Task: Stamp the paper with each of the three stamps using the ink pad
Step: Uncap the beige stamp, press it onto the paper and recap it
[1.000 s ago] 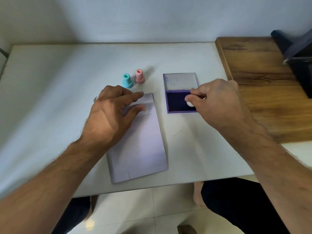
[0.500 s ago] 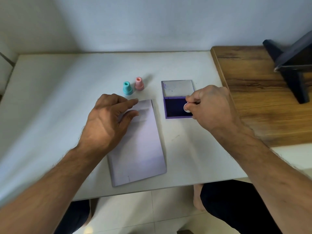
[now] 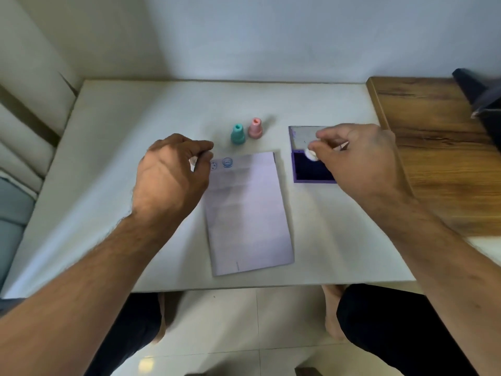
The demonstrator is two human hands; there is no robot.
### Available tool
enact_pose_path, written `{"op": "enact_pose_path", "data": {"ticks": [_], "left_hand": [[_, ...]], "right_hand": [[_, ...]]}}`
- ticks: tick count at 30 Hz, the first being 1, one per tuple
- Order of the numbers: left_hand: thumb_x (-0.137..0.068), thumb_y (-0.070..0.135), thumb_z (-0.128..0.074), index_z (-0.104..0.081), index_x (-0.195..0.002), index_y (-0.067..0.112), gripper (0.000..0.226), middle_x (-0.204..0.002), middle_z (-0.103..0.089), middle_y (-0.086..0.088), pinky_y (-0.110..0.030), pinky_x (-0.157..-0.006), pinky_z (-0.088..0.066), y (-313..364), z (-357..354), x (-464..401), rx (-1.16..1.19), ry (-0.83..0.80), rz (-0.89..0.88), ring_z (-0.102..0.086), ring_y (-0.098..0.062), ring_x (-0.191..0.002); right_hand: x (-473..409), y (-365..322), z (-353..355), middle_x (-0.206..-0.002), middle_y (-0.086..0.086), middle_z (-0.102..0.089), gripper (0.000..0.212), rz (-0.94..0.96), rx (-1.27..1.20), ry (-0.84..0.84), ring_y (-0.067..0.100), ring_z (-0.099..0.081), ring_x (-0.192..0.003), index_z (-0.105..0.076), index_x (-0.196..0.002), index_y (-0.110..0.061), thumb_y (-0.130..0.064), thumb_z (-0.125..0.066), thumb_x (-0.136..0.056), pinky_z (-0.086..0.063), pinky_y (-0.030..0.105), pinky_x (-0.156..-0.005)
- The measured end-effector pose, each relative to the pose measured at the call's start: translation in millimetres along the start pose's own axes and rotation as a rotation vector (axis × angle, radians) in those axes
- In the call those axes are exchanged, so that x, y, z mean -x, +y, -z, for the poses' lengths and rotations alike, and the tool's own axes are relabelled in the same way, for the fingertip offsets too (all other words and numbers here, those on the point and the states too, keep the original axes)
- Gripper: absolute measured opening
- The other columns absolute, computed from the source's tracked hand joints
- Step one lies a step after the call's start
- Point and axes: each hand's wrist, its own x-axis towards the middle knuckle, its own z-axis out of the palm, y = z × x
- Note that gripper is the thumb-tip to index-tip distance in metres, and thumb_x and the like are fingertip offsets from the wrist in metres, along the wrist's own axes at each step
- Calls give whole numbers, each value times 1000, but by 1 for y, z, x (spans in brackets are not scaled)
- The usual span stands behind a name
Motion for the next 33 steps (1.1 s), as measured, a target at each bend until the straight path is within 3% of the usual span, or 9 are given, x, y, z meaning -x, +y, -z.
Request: {"op": "enact_pose_path", "data": {"ticks": [3,5,8,15,19,25,30,33], "left_hand": [[-89,32,-59,-74,-106,29,23,-99,-70,6,-30,-78,-52,-7,1,2,-14,-13,61,-65,-18,-86],[-88,38,-60,-74,-106,31,24,-98,-69,10,-26,-76,-50,-10,3,2,-6,-44,103,-65,-14,-83],[-86,43,-63,-72,-108,33,26,-96,-68,13,-25,-73,-48,-9,4,6,11,-92,104,-63,-11,-78],[-80,45,-69,-70,-115,29,38,-107,-69,6,-27,-81,-49,-5,-4,24,-13,-164,57,-66,-16,-90],[-80,46,-70,-69,-115,28,39,-110,-68,5,-25,-80,-46,-4,-7,22,1,-159,59,-65,-17,-92],[-79,48,-71,-64,-121,27,48,-101,-67,5,-33,-80,-52,-10,-5,16,59,-197,154,-65,-17,-84],[-80,45,-69,-63,-123,27,46,-104,-66,4,-26,-78,-45,-10,-6,17,11,-241,141,-62,-18,-90],[-81,44,-69,-64,-121,26,44,-101,-65,2,-28,-76,-44,-11,-6,16,-10,-261,134,-62,-20,-88]], "right_hand": [[4,-26,-24,-75,0,-70,13,-186,-504,-112,10,-57,-58,-78,-94,-19,-25,-72,-84,-55,28,-57],[9,-43,-40,-74,5,-69,9,-326,-800,-235,14,-52,-54,-77,-91,-16,-21,-70,-87,-52,26,-50],[12,-55,-59,-72,5,-67,18,-411,-964,-283,17,-52,-55,-74,-81,-15,-26,-65,-92,-52,27,-52],[6,-46,-80,-79,-3,-71,17,-61,-561,-115,12,-65,-64,-73,-102,-13,-23,-65,-91,-57,27,-54],[7,-42,-83,-83,-1,-75,20,38,-470,-68,13,-70,-66,-71,-106,-16,-22,-70,-87,-61,37,-66],[6,-41,-88,-87,-2,-77,23,89,-384,-24,9,-72,-71,-73,-103,-17,-26,-76,-82,-59,37,-76],[8,-42,-92,-86,-2,-77,23,110,-308,-19,8,-71,-69,-73,-103,-18,-28,-75,-83,-59,35,-76],[10,-43,-92,-90,-2,-77,25,154,-257,-12,4,-70,-75,-73,-104,-17,-28,-75,-83,-58,26,-79]]}}
